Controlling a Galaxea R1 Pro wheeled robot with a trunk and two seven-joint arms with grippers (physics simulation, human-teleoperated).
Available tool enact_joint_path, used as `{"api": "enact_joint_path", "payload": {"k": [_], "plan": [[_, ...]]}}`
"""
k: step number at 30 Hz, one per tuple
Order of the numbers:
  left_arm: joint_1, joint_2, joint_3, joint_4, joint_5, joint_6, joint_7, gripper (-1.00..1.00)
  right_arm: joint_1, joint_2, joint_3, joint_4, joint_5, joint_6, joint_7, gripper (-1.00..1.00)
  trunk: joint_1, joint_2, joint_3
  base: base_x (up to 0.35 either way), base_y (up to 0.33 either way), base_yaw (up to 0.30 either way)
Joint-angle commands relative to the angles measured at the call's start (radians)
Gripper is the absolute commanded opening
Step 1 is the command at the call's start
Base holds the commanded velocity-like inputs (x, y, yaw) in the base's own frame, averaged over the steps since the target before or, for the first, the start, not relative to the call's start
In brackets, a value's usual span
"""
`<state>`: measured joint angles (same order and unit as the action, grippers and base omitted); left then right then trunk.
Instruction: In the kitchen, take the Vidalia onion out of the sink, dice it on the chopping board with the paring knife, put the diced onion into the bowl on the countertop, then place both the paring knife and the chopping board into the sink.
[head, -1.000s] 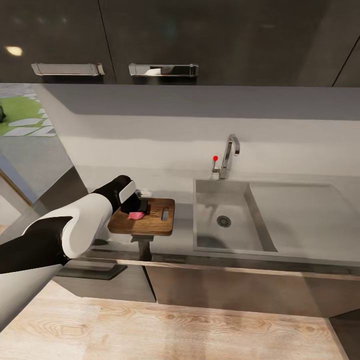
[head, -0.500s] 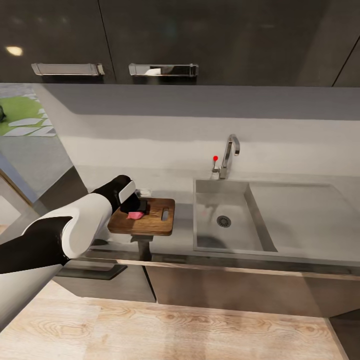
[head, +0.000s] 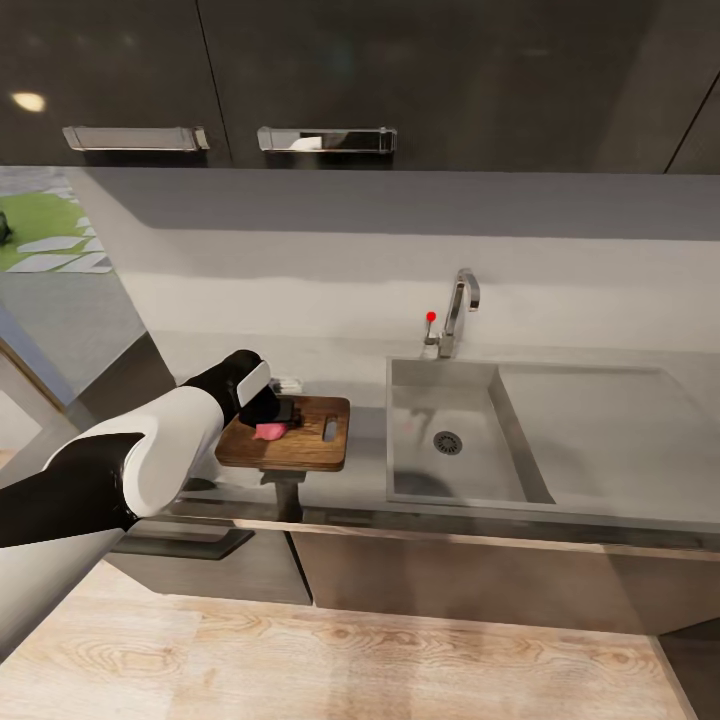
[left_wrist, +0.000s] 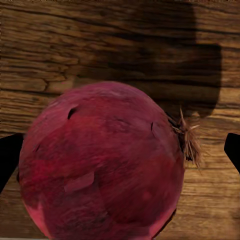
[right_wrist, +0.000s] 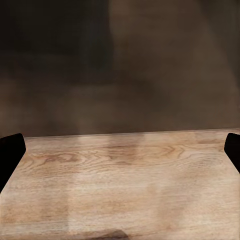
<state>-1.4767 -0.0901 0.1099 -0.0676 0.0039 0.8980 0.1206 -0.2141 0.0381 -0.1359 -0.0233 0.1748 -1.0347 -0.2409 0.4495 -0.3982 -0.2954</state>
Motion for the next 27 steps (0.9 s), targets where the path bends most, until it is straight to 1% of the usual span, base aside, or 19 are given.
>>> {"api": "enact_joint_path", "payload": {"k": [1,17,19,21,23,24,25,27], "plan": [[-0.001,0.000,0.008,-0.001,0.001,0.004,0.008,1.00,-0.001,0.000,-0.008,0.000,0.011,-0.002,-0.004,1.00,0.001,-0.002,-0.002,0.000,0.000,0.000],[-0.001,0.001,0.016,-0.014,0.000,0.009,0.011,1.00,-0.001,0.000,-0.008,0.000,0.011,-0.002,-0.004,1.00,0.001,-0.002,-0.002,0.000,0.000,0.000],[-0.001,0.001,0.016,-0.048,0.000,0.014,0.012,1.00,-0.001,0.000,-0.008,0.000,0.011,-0.002,-0.004,1.00,0.001,-0.002,-0.002,0.000,0.000,0.000],[-0.001,0.001,0.015,-0.109,0.002,0.027,0.012,1.00,-0.001,0.000,-0.008,0.000,0.011,-0.002,-0.004,1.00,0.001,-0.002,-0.002,0.000,0.000,0.000],[-0.001,0.001,0.014,-0.211,0.003,0.075,0.013,1.00,-0.001,0.000,-0.008,0.000,0.011,-0.002,-0.004,1.00,0.001,-0.002,-0.002,0.000,0.000,0.000],[-0.001,0.001,0.013,-0.237,0.003,0.084,0.013,1.00,-0.001,0.000,-0.008,0.000,0.011,-0.002,-0.004,1.00,0.001,-0.002,-0.002,0.000,0.000,0.000],[-0.001,0.001,0.011,-0.286,0.004,0.097,0.013,1.00,-0.001,0.000,-0.008,0.000,0.011,-0.002,-0.004,1.00,0.001,-0.002,-0.002,0.000,0.000,0.000],[-0.001,0.001,0.010,-0.340,0.004,0.108,0.013,1.00,-0.001,0.000,-0.008,0.000,0.011,-0.002,-0.004,1.00,0.001,-0.002,-0.002,0.000,0.000,0.000]]}}
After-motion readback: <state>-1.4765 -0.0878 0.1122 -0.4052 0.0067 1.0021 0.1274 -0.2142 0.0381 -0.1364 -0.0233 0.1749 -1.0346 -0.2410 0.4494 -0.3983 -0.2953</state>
